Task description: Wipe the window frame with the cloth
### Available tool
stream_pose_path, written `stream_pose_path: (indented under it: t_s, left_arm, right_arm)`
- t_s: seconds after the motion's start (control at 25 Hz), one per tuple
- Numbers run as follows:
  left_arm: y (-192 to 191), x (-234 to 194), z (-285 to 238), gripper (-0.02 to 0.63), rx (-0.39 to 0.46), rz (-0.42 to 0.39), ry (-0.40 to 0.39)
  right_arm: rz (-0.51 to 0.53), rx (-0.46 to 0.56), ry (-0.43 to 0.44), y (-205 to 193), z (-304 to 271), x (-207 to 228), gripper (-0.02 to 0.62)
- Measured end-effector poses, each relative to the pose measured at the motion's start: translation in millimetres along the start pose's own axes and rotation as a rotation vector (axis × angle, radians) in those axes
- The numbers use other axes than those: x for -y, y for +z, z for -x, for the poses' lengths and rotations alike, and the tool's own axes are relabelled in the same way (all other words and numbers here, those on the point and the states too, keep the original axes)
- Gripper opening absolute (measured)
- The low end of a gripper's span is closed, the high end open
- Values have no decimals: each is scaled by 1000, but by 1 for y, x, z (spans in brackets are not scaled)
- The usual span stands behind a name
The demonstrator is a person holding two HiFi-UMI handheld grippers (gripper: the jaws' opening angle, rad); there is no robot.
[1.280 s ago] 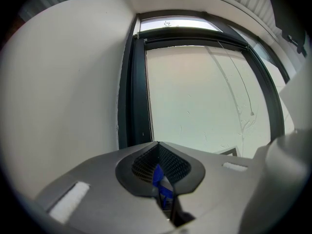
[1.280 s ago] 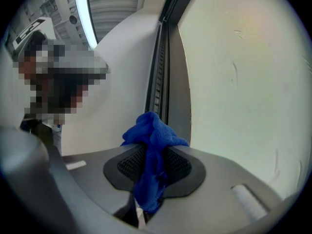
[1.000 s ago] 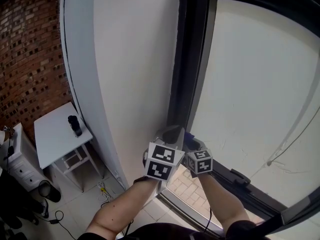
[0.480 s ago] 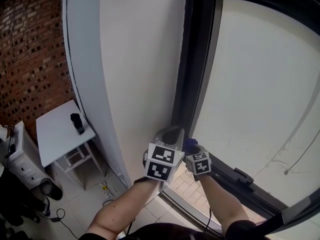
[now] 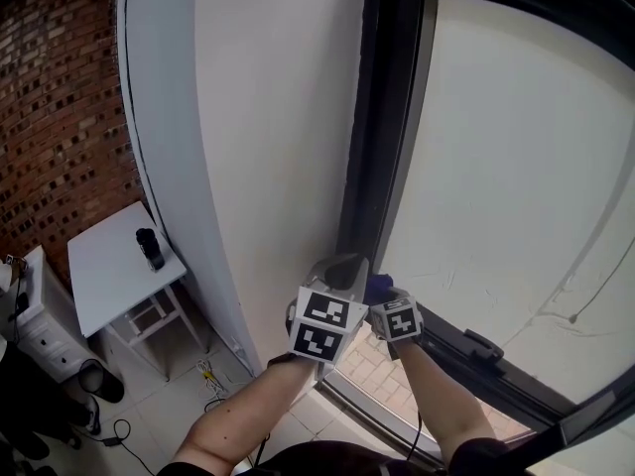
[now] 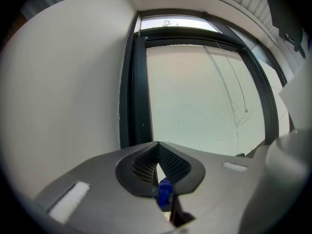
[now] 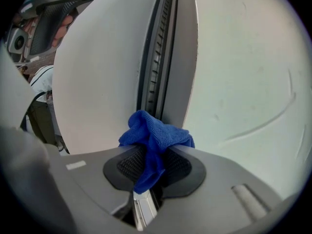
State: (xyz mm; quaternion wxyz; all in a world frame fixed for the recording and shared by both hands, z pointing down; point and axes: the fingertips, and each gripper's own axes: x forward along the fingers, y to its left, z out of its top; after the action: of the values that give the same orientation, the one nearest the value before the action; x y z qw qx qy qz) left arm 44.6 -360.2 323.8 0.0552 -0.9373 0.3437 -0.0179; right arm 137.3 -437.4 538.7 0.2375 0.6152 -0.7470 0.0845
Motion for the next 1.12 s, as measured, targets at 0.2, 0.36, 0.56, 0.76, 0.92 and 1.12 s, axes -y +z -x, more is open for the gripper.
stream_pose_path:
  t_s: [0.2, 0.36, 0.56, 0.76, 0.92, 1.12]
  left_arm:
    - [-2, 2, -4, -6, 15, 45, -14]
    - [-4, 7, -7, -7, 27, 61, -41]
    - [-13, 21, -16, -6, 21, 81, -91]
    - [-19, 41, -21, -6, 21, 97, -149]
    - [-21, 53, -25, -7, 28, 102, -182]
    - [-22, 77, -32, -7, 34, 97, -251]
  right_arm:
    - [-4, -53, -40, -12, 16, 16, 104]
    - [-18, -64, -86, -22, 35, 25, 104]
    - [-59, -73, -126, -32, 62, 41, 104]
    - [-125, -82, -182, -55, 93, 58, 104]
    - [-161, -76, -228, -70, 116, 72, 104]
    - [-235, -73, -306, -93, 151, 91, 104]
